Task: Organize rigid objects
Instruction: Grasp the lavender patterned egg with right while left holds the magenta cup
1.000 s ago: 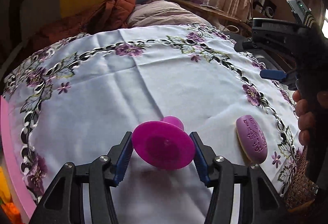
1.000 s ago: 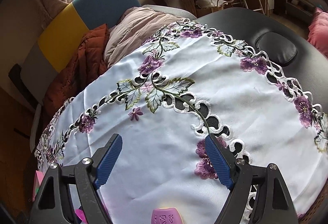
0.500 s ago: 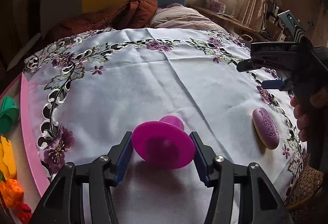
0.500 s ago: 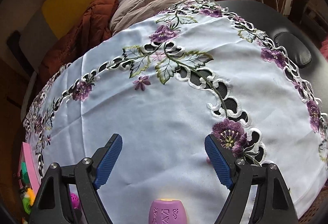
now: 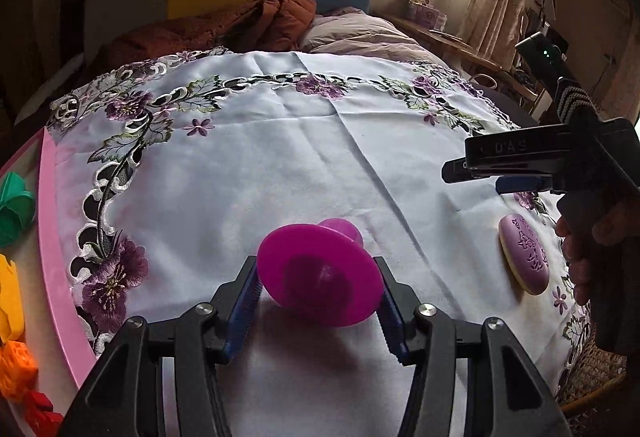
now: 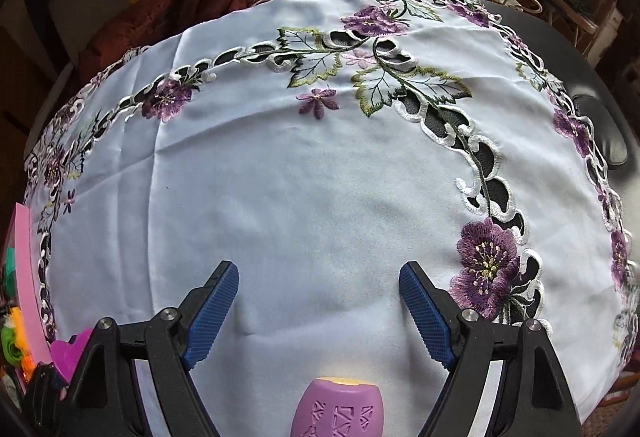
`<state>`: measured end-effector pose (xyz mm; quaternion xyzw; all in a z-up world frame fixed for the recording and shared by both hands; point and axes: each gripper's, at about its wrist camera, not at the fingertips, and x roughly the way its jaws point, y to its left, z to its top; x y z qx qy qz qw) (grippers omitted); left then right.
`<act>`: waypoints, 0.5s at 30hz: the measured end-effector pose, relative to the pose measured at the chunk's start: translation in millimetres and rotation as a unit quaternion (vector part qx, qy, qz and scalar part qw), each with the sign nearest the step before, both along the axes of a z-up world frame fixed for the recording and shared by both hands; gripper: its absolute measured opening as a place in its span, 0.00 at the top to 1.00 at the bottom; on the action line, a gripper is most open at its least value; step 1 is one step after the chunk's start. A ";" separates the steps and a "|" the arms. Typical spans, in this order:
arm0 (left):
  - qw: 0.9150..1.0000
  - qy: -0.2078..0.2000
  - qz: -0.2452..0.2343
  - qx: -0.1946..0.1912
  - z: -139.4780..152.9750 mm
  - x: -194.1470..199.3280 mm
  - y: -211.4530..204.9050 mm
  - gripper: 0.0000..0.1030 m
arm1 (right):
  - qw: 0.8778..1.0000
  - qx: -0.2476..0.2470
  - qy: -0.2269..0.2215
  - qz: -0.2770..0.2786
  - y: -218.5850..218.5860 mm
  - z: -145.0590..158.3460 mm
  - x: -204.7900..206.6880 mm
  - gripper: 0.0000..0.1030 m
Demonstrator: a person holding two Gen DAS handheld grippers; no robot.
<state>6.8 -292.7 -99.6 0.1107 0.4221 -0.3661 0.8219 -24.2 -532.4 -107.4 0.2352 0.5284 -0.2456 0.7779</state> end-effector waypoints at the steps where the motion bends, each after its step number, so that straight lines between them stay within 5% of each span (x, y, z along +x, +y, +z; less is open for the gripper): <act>1: 1.000 -0.002 0.000 0.001 0.3 -0.3 0.7 0.47 | 1.000 -0.003 0.003 0.003 1.2 -0.8 0.8 0.18; 15: 1.000 -0.003 0.023 0.002 17.0 -13.3 48.7 0.47 | 0.998 0.040 -0.020 -0.034 -8.2 11.4 -19.6 0.18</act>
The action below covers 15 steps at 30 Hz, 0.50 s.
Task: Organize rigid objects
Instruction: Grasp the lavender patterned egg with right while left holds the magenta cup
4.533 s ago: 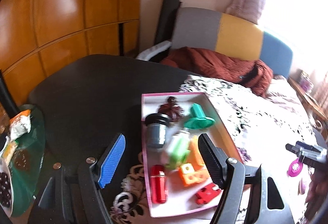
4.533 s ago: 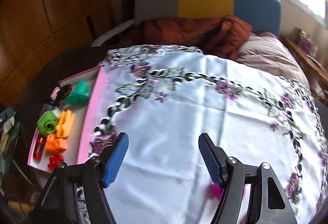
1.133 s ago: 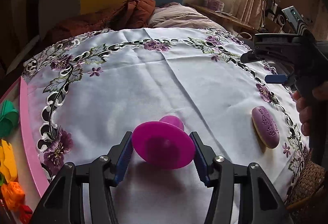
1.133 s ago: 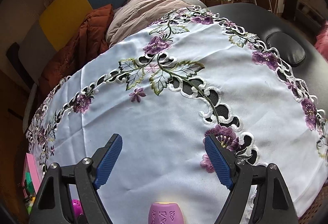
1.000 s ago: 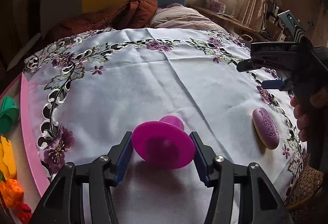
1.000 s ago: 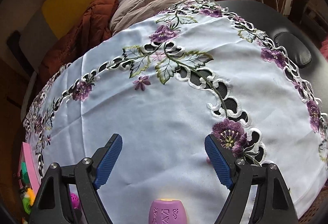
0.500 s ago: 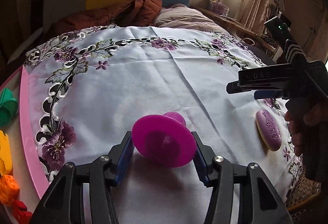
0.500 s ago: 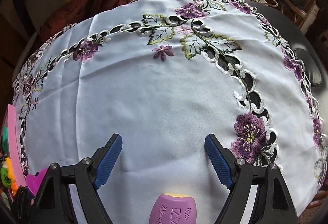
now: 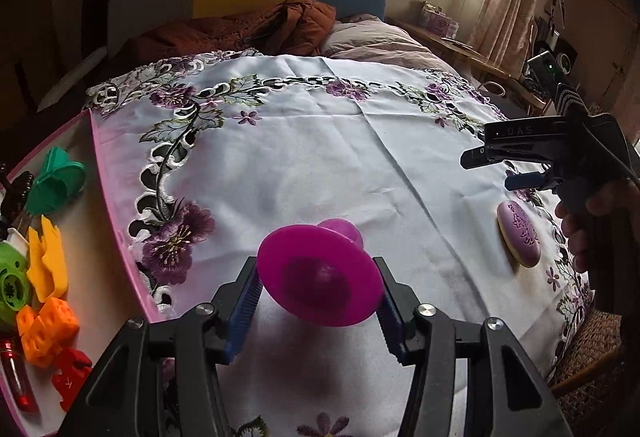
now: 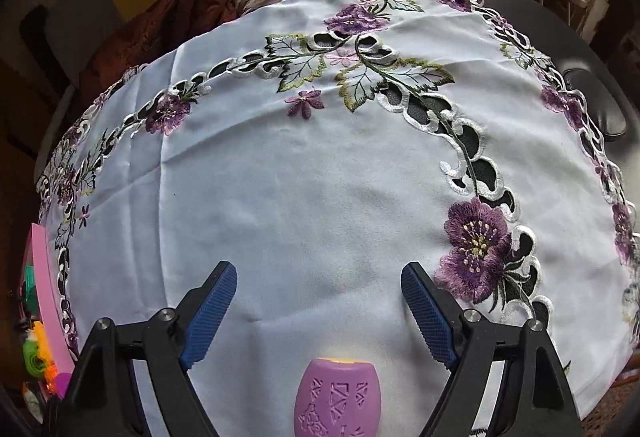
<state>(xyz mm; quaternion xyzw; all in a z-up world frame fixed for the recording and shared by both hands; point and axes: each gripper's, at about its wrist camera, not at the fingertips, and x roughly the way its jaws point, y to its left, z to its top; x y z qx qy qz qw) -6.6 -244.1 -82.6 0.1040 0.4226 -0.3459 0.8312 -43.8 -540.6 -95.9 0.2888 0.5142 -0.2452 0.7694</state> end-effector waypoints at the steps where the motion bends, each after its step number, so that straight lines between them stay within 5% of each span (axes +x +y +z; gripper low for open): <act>1: 1.000 0.000 0.000 -0.002 1.2 -0.9 2.7 0.47 | 1.000 0.001 0.002 0.005 1.6 2.8 -0.9 0.18; 10: 1.000 0.003 -0.005 -0.028 12.6 -7.7 13.5 0.47 | 0.994 -0.011 0.088 0.071 19.9 3.2 -20.0 0.19; 14: 0.999 -0.002 -0.004 -0.040 20.1 -9.4 16.9 0.47 | 0.987 -0.007 0.123 0.101 33.2 -9.2 -23.7 0.36; 15: 0.999 -0.003 -0.004 -0.042 22.1 -9.6 18.6 0.47 | 0.986 -0.017 0.123 0.110 38.0 -6.6 -22.7 0.54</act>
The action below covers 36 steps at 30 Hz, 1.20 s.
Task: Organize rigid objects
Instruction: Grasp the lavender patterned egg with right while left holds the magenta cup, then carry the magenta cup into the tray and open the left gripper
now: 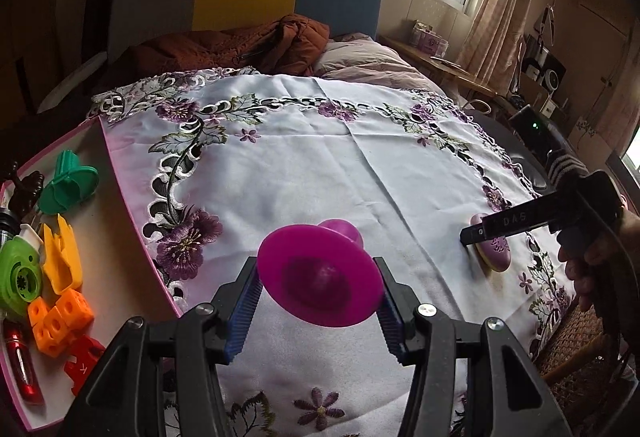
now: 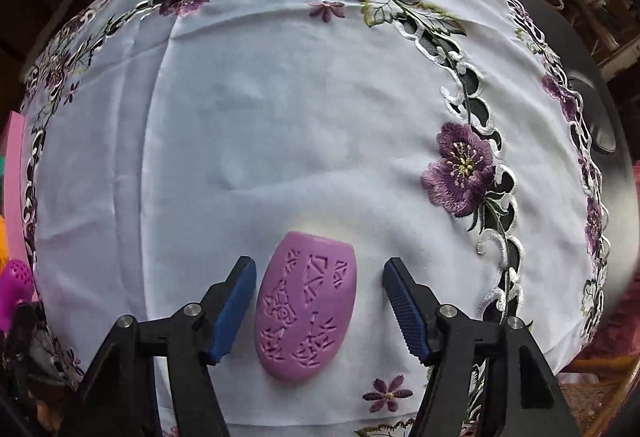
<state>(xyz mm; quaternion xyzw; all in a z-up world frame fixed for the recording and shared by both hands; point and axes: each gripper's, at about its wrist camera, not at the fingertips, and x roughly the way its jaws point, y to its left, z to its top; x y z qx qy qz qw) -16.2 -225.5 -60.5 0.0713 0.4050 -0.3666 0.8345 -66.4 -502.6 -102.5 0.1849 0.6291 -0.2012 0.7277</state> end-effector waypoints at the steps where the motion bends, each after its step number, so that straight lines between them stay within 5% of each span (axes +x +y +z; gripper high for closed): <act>1: 1.000 -0.001 0.001 -0.003 2.0 -0.1 1.7 0.47 | 1.000 -0.005 -0.002 0.018 5.9 3.5 2.4 0.57; 5: 1.000 -0.009 0.010 -0.011 11.0 -0.7 11.0 0.47 | 0.997 -0.034 -0.020 0.073 32.9 14.9 17.3 0.58; 12: 0.999 -0.017 0.041 -0.020 23.4 4.8 33.4 0.47 | 0.981 -0.029 -0.129 0.142 80.4 34.7 58.7 0.58; 23: 0.993 -0.019 0.114 -0.019 34.5 19.6 83.3 0.47 | 0.966 -0.004 -0.166 0.201 112.4 -0.9 94.6 0.57; 30: 0.981 -0.017 0.191 -0.022 41.2 34.0 136.5 0.47 | 0.963 -0.012 -0.170 0.210 115.6 -2.4 90.6 0.55; 36: 0.963 -0.012 0.270 -0.024 44.7 41.2 195.2 0.47 | 0.960 -0.026 -0.165 0.224 119.1 -2.7 90.9 0.54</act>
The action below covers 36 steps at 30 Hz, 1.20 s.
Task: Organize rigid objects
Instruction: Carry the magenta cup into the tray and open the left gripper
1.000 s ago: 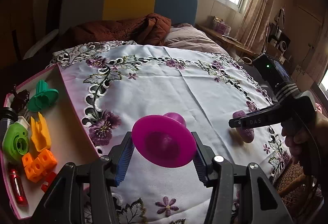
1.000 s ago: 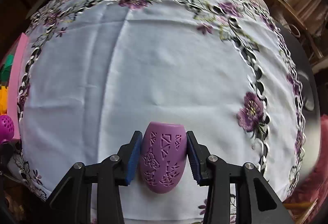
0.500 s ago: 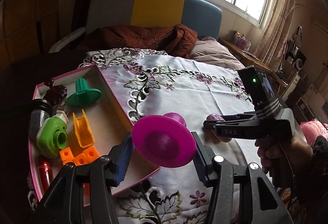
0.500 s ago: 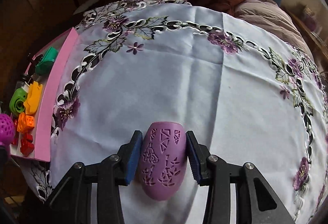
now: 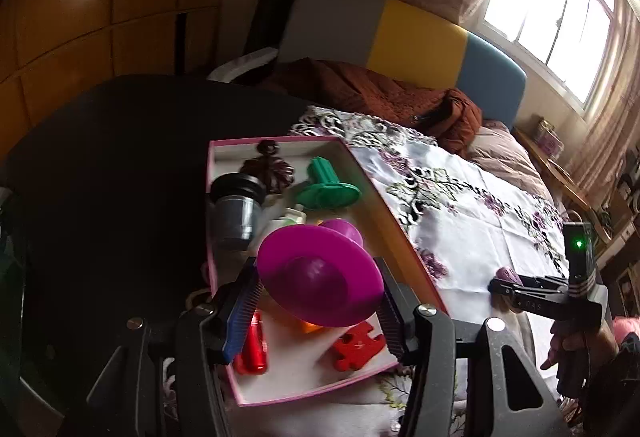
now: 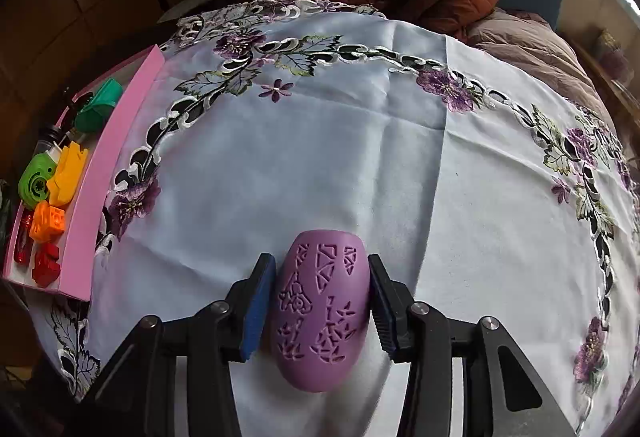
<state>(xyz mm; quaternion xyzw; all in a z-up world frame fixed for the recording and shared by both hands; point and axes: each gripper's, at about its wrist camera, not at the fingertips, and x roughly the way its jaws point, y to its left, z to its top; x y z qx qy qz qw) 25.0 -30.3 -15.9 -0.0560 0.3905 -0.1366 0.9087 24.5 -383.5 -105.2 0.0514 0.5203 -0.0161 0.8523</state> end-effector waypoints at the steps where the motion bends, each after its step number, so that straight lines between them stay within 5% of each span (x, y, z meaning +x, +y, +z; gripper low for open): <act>1: 1.000 0.002 0.014 -0.003 0.1 0.9 9.9 0.47 | 1.000 -0.002 0.000 0.001 0.4 0.1 0.1 0.54; 7: 0.999 0.017 0.044 -0.018 -4.5 1.5 33.3 0.47 | 1.000 -0.029 -0.005 0.010 7.2 1.1 -0.6 0.57; 15: 0.998 0.036 -0.010 -0.041 -6.2 17.6 -8.2 0.47 | 1.000 -0.027 -0.003 0.012 5.2 0.7 0.0 0.57; 27: 0.992 0.087 -0.009 -0.087 -21.2 74.7 -67.0 0.47 | 0.999 -0.045 -0.005 0.025 9.7 1.3 -0.5 0.57; 36: 0.990 0.118 -0.001 -0.081 -50.8 111.3 -84.3 0.47 | 0.999 -0.046 -0.004 0.027 9.3 1.2 0.1 0.57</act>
